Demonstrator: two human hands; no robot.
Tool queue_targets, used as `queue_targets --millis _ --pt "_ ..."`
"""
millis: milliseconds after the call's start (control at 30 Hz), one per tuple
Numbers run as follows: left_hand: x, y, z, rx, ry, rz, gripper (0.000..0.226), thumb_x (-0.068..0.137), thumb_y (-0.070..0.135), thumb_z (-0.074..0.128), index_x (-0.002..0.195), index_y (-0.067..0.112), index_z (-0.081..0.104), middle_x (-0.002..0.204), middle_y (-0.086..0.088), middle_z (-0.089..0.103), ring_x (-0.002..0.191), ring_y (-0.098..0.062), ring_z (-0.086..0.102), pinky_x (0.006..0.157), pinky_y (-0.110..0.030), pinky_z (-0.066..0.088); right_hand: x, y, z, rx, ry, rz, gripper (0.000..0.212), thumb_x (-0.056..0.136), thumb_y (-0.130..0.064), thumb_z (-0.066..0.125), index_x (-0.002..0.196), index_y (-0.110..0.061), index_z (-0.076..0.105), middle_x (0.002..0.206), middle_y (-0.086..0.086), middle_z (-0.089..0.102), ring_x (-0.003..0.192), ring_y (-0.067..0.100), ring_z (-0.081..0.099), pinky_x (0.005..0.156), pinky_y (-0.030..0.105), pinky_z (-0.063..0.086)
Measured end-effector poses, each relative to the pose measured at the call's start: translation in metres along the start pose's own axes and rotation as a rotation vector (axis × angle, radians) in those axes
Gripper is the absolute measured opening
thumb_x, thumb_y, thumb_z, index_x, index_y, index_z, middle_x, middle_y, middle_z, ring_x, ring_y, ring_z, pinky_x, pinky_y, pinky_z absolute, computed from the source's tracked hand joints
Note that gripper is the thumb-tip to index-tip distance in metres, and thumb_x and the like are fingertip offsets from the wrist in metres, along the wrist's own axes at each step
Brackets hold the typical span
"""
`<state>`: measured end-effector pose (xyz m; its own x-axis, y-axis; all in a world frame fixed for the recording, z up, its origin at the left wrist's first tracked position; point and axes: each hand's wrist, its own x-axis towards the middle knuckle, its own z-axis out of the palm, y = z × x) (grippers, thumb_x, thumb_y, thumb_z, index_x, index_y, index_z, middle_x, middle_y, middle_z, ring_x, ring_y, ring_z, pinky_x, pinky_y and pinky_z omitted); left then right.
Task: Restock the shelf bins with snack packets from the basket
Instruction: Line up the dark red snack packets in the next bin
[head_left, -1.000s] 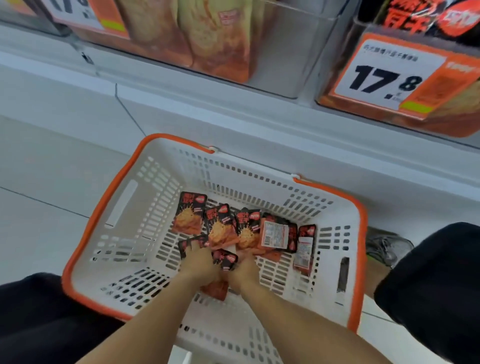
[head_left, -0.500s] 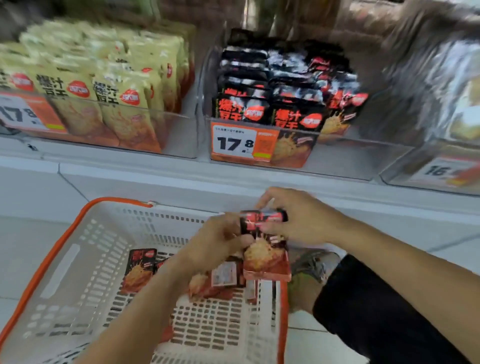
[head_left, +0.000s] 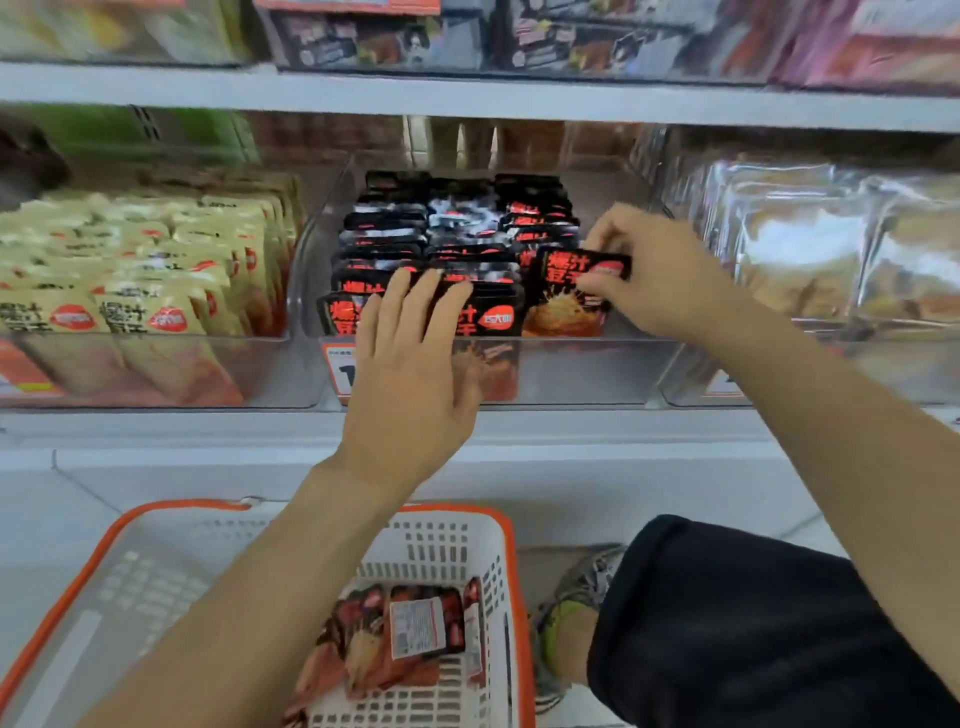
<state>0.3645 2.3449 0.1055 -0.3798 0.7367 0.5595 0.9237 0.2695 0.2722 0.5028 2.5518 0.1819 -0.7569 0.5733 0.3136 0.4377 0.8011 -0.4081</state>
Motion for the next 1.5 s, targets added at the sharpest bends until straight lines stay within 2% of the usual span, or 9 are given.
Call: queue_targets --millis 333,567,700,867,1000,1133,1233,1367,1500 --pt "-0.050 0.011 0.010 -0.424 0.365 -0.021 0.020 0.084 0.001 0.055 0.103 0.003 0.062 0.115 -0.003 0.053 0.112 -0.024 0.051 0.100 -0.034 0.040 -0.001 0.001 0.023 -0.128 0.246 0.080 0.051 0.078 -0.036 0.083 0.115 -0.013 0.056 0.123 0.011 0.048 0.099 0.026 0.059 0.092 0.040 0.048" --pt "-0.147 -0.038 0.080 -0.419 -0.225 -0.466 0.013 0.094 0.009 0.054 0.100 0.020 0.058 0.098 0.009 0.054 0.091 -0.011 0.055 0.079 -0.026 0.047 -0.059 -0.059 0.025 0.110 0.510 -0.358 0.004 0.089 -0.003 0.063 0.091 0.000 0.060 0.095 0.004 0.050 0.081 0.010 0.046 0.076 0.009 0.034" --pt "-0.212 -0.085 0.111 -0.199 -0.632 -0.695 0.021 0.096 0.013 0.051 0.117 0.012 0.054 0.115 -0.001 0.049 0.112 -0.028 0.054 0.079 -0.034 0.041 -0.124 -0.091 0.119 0.245 -0.017 -0.500 0.004 0.089 -0.001 0.061 0.091 -0.005 0.060 0.093 0.006 0.057 0.082 0.012 0.048 0.075 0.016 0.036" --pt "-0.292 -0.127 0.157 -0.439 -0.901 -0.787 0.021 0.096 0.023 0.056 0.108 0.039 0.059 0.106 0.012 0.066 0.092 -0.006 0.063 0.076 -0.023 0.052 -0.170 -0.060 0.286 0.073 -0.913 0.106 0.016 0.098 -0.016 0.053 0.112 -0.010 0.055 0.110 0.013 0.057 0.096 0.030 0.056 0.083 0.042 0.052" --pt "-0.305 -0.134 0.176 -0.518 -0.798 -0.978 0.007 0.086 0.028 0.064 0.086 0.025 0.058 0.073 0.005 0.058 0.070 -0.027 0.061 0.058 -0.037 0.050 -0.191 -0.046 0.379 0.074 -0.881 0.337 0.053 0.096 -0.007 0.050 0.147 -0.015 0.038 0.146 0.016 0.041 0.126 0.035 0.048 0.099 0.042 0.045" --pt "-0.281 -0.127 0.165 -0.583 -0.734 -1.130 0.046 0.093 0.029 0.068 0.132 0.012 0.050 0.093 -0.001 0.061 0.087 -0.020 0.059 0.070 -0.030 0.046 -0.214 -0.042 0.425 -0.134 -0.908 0.335 0.066 0.094 -0.010 0.059 0.152 -0.020 0.028 0.159 0.011 0.019 0.145 0.036 0.020 0.111 0.046 0.038" --pt "-0.278 -0.130 0.157 -0.599 -0.736 -1.172 0.023 0.091 0.030 0.071 0.105 0.013 0.065 0.086 -0.005 0.069 0.078 -0.019 0.065 0.076 -0.041 0.056 -0.219 -0.045 0.429 -0.113 -0.970 0.337 0.052 0.090 -0.011 0.066 0.136 -0.020 0.044 0.143 0.013 0.035 0.126 0.034 0.043 0.091 0.041 0.051" --pt "-0.255 -0.130 0.129 -0.696 -0.646 -1.037 0.010 0.088 0.017 0.075 0.079 0.023 0.074 0.066 0.014 0.067 0.056 0.003 0.060 0.057 -0.024 0.051 -0.191 -0.058 0.391 0.171 -0.983 0.482 0.018 0.093 -0.017 0.061 0.077 -0.016 0.053 0.084 0.007 0.058 0.068 0.019 0.053 0.055 0.021 0.041" --pt "-0.203 -0.123 0.087 -0.765 -0.567 -0.806 0.013 0.081 0.018 0.082 0.076 0.028 0.078 0.078 0.009 0.069 0.070 -0.008 0.065 0.066 -0.022 0.048 -0.142 -0.061 0.310 0.919 -0.729 1.069 0.020 0.092 0.001 0.045 0.097 -0.006 0.063 0.090 0.015 0.065 0.077 0.028 0.068 0.074 0.042 0.061"
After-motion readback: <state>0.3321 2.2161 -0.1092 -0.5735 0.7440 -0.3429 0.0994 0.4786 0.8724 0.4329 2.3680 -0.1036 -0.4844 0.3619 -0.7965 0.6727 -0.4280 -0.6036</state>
